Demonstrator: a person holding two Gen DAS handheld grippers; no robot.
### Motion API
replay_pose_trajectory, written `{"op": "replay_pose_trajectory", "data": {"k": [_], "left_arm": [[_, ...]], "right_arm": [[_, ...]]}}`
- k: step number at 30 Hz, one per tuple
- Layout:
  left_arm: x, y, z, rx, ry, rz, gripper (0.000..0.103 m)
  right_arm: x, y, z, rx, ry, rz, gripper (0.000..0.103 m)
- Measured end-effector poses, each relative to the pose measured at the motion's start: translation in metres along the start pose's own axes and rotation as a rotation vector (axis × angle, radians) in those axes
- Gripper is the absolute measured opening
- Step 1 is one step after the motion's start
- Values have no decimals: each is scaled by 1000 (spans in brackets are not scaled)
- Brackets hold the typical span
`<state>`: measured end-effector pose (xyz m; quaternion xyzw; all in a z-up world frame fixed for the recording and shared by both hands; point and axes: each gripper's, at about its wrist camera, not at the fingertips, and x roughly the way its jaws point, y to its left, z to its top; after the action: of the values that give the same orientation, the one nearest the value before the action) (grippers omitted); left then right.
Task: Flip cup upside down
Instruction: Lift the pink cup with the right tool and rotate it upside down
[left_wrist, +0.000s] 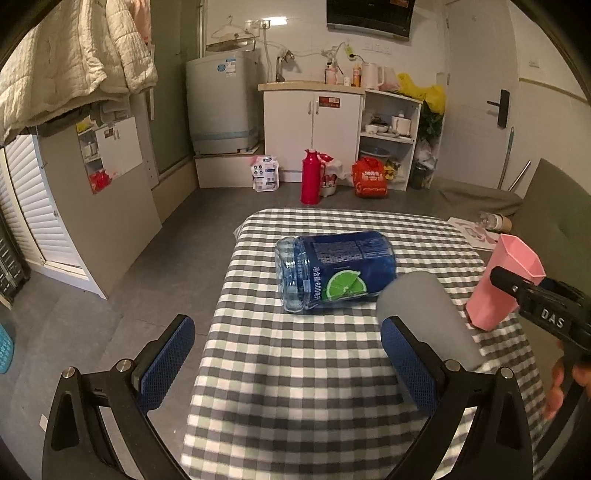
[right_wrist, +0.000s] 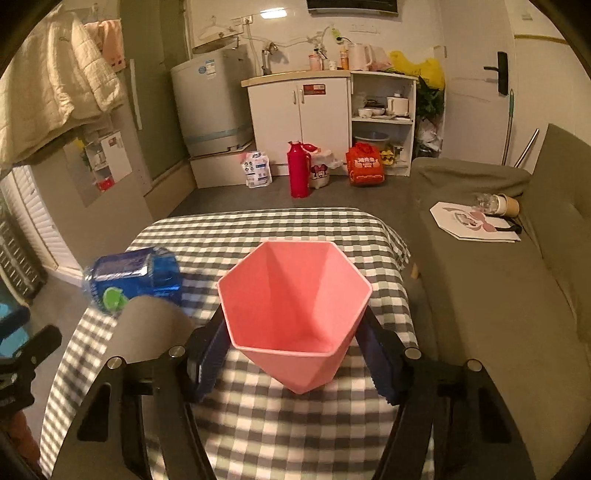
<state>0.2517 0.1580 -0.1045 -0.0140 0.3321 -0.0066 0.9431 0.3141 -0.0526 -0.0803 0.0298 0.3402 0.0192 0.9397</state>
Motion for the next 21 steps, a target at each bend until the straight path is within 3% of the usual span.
{"op": "replay_pose_trajectory", "data": {"k": [6, 14, 18, 21], "left_arm": [[-49, -3, -1, 14, -27, -22, 103], [-132, -6, -14, 42, -101, -40, 103], [-162, 0, -33, 69, -101, -36, 103], [-178, 8, -50, 89, -104, -13, 103]], "right_arm": [[-66, 3, -17, -9, -13, -3, 66], [-167, 41, -60, -40, -17, 42, 66], [-202, 67, -90, -47, 16, 91, 66], [-220, 86, -117, -16, 94, 144, 66]]}}
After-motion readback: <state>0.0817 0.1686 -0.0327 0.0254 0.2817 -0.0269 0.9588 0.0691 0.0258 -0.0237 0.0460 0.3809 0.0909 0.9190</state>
